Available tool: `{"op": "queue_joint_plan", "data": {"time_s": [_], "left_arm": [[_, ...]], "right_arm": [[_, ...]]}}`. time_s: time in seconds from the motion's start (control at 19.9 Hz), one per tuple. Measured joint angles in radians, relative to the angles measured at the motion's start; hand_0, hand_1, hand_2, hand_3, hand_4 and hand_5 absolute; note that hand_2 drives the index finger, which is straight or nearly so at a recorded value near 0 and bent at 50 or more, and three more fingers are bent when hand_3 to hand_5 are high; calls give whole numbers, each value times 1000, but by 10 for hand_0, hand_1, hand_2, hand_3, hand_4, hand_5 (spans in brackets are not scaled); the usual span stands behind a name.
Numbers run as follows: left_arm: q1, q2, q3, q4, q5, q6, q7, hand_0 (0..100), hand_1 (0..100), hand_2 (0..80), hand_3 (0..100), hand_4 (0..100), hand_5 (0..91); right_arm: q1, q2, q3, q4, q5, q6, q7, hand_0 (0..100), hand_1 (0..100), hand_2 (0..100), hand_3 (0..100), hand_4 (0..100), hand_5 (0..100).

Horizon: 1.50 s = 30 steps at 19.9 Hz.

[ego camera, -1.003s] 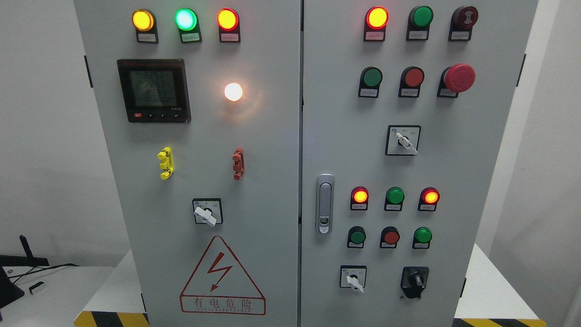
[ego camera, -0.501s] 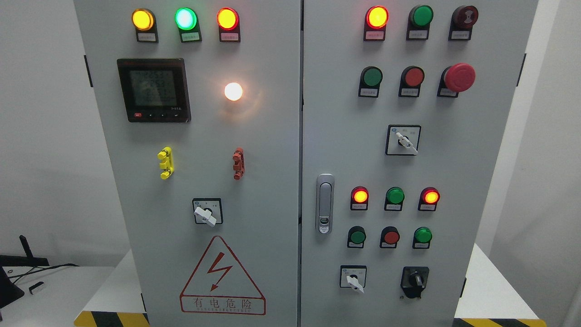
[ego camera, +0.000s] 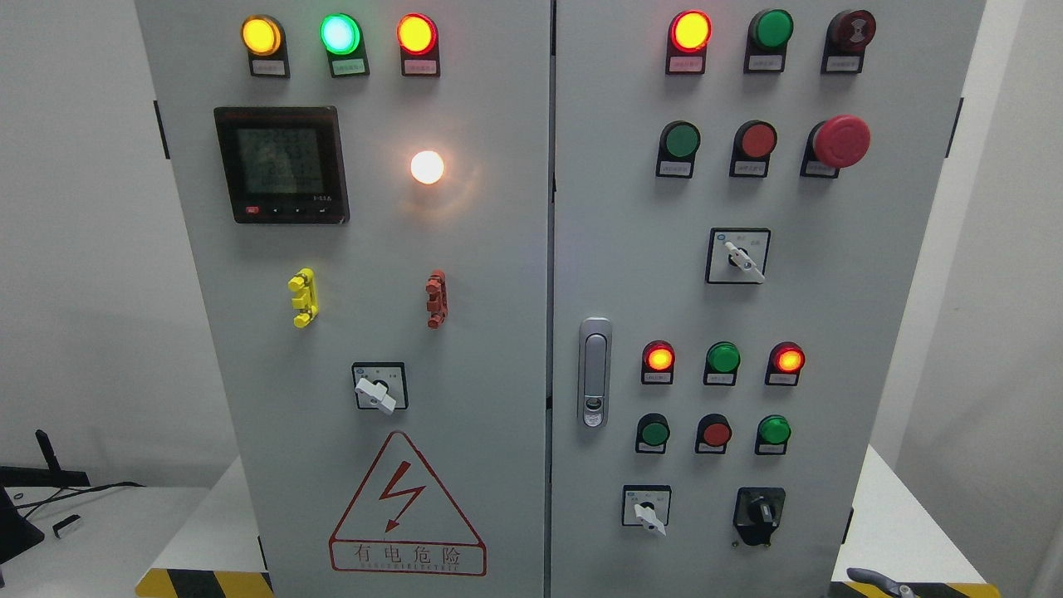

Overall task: Trip black knob to open circuit
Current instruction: 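Raise the right hand up toward the black rotary knob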

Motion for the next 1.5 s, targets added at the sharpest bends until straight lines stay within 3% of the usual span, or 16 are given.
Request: {"op": "queue_joint_plan", "data": {"time_s": [0.4,0.9,1.5], "left_arm": [[0,0,0,0,0,0,0,120,389,0,0,0,0],[0,0,0,0,0,0,0,120,389,0,0,0,0],[0,0,0,0,0,0,0,120,389,0,0,0,0]], "right_arm": [[-54,0,10,17,-4,60,6,392,643,375,822,939,1000],[-89,0,27,36,-9,64,42,394,648,427,848,951,1000],[-131,0,52,78,-12,66,48,364,664,440,866,962,1000]]}}
